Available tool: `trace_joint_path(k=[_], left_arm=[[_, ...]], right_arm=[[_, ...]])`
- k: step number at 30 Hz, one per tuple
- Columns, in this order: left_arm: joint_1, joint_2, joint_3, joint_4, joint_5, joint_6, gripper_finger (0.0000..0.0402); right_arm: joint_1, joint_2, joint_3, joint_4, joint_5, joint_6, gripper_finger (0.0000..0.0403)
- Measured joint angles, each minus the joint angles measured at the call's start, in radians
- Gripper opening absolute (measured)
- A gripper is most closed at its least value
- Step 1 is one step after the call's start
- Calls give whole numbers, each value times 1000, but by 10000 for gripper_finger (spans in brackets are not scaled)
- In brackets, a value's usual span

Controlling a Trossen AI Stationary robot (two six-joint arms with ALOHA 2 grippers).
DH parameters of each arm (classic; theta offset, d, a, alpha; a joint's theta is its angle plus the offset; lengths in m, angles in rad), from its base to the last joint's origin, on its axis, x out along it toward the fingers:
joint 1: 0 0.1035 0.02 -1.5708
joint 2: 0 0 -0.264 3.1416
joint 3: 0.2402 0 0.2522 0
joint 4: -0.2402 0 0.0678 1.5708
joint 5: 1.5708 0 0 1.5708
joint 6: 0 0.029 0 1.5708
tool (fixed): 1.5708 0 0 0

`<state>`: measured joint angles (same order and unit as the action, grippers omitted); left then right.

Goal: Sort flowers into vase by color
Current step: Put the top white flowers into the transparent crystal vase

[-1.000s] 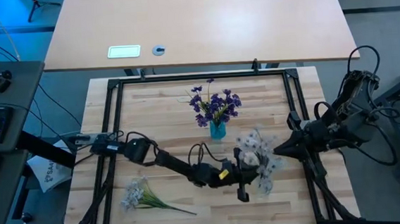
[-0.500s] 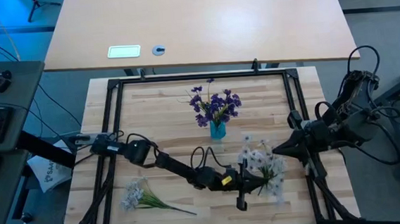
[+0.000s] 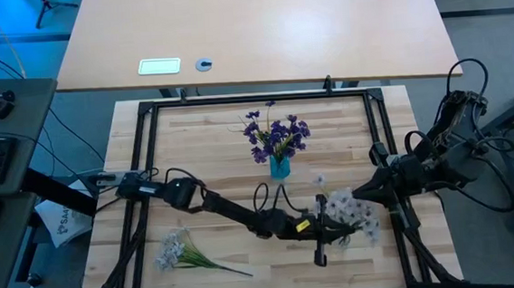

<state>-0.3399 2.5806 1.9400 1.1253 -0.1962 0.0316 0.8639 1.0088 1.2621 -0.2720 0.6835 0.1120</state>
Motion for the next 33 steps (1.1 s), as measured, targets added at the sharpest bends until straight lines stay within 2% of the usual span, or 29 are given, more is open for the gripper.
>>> trace_joint_path(k=[8, 16, 20, 33], left_arm=[[16, 44, 1, 135, -59, -42, 0], [21, 45, 42, 76, -43, -37, 0], [23, 47, 43, -20, -41, -30, 0], [46, 58, 43, -38, -33, -75, 0]], right_arm=[[0, 0, 0, 0, -3, -8, 0], [0, 0, 0, 0, -3, -8, 0], [0, 0, 0, 0, -3, -8, 0], [0, 0, 0, 0, -4, -8, 0]])
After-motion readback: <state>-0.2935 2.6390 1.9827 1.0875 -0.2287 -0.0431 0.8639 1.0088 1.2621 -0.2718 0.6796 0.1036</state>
